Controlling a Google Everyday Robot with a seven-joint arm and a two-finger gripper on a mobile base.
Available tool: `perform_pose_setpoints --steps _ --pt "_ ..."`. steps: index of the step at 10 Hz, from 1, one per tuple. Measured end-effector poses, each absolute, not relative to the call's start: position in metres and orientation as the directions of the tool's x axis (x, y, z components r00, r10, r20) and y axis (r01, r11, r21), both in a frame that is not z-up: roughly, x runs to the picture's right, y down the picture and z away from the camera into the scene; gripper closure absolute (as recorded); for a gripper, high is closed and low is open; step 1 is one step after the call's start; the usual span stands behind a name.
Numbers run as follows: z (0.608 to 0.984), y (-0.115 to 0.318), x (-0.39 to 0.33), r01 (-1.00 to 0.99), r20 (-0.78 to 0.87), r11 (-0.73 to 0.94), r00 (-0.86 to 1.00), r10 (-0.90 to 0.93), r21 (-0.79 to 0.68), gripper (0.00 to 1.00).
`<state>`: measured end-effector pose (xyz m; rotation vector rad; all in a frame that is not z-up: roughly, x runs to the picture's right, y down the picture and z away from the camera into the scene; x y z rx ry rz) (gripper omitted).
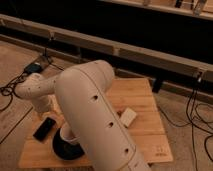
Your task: Place the eraser on the white sponge
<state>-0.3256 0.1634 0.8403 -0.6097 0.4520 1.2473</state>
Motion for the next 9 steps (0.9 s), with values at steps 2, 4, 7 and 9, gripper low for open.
perform_pose_setpoints --steps 2,4,7,9 --pt "0.842 0.172 -0.33 -0.96 -0.63 0.218 0.279 0.725 -0.174 0.35" --pt "0.844 0.181 -0.335 -0.957 -0.64 0.239 0.289 0.712 -0.167 0.35" --pt "0.846 0.194 -0.339 -0.954 -0.654 0.257 0.292 0.697 -0.152 0.35" --pt "0.845 0.203 -0.336 -0.956 -0.664 0.261 0.284 0.692 -0.136 0.35"
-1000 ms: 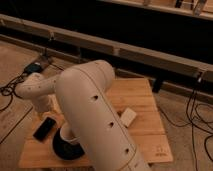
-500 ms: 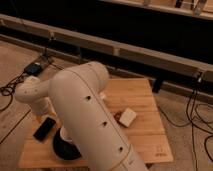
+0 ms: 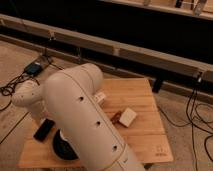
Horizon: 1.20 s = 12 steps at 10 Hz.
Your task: Place the eraser on the white sponge
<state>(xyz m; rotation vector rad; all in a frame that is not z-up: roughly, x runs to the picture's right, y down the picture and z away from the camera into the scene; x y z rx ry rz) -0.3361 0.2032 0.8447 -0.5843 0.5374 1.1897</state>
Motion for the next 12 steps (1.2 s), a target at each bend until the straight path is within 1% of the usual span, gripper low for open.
perform_pose_setpoints --steps 4,7,8,9,10,11,12 --pt "0.839 0.215 -0.328 -0.964 -0.676 0.242 0.254 0.692 -0.114 0.35" --pt "0.832 0.221 -0.33 -0.964 -0.679 0.229 0.257 0.688 -0.132 0.36" --pt "0.829 0.224 -0.333 -0.96 -0.68 0.232 0.273 0.681 -0.153 0.42" --pt "0.827 0.225 -0.337 -0.958 -0.678 0.23 0.286 0.677 -0.173 0.49" --pt "0.825 0.225 -0.338 -0.956 -0.678 0.225 0.293 0.674 -0.19 0.59" --pt "0.825 0.223 -0.337 -0.954 -0.677 0.218 0.3 0.672 -0.206 0.72" --pt "0.824 0.222 -0.337 -0.953 -0.676 0.213 0.304 0.671 -0.216 0.79"
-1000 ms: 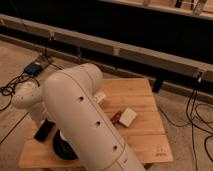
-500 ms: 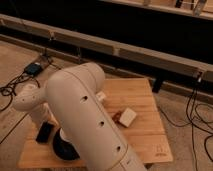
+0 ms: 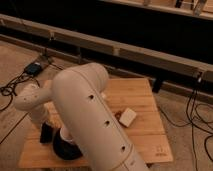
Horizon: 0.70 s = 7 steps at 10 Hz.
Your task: Place the eraser on the white sponge
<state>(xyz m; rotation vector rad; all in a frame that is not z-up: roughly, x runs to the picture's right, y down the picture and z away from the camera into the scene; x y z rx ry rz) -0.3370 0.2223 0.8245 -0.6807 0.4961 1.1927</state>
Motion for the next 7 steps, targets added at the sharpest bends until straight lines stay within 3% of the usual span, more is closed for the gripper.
perform_pose_setpoints --steps 1,2,7 --pt "0.823 0.22 -0.337 -0.95 -0.673 0.204 0.311 0.671 -0.236 0.92" --pt "0.821 0.216 -0.337 -0.948 -0.668 0.198 0.317 0.673 -0.251 0.98" --pt "0.773 0.176 -0.349 -0.912 -0.579 0.16 0.367 0.728 -0.377 1.0"
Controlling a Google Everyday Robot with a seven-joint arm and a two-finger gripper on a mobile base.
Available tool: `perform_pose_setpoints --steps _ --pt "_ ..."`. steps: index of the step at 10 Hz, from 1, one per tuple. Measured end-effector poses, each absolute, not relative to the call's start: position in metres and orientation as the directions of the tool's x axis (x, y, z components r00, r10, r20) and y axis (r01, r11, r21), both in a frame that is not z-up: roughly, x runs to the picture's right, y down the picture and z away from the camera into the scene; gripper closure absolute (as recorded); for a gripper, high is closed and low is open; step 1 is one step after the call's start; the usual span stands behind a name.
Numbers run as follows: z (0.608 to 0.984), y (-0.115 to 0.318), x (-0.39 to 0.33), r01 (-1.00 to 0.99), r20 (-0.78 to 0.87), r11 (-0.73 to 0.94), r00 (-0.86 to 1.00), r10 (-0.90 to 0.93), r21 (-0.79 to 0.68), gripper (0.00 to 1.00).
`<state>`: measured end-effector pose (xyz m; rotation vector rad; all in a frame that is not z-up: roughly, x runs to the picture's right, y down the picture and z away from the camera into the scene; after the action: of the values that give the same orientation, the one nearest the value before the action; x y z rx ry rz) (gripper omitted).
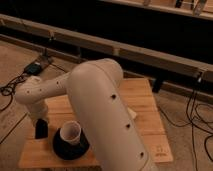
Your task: Place the eraser on the white sponge
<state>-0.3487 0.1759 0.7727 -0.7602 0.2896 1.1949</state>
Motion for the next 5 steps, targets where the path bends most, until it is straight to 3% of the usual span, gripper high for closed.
perform_pose_setpoints --steps 5 --pt "0.684 0.082 -0.301 -0.906 -0.393 0.147 0.313 0.864 -0.398 1.0"
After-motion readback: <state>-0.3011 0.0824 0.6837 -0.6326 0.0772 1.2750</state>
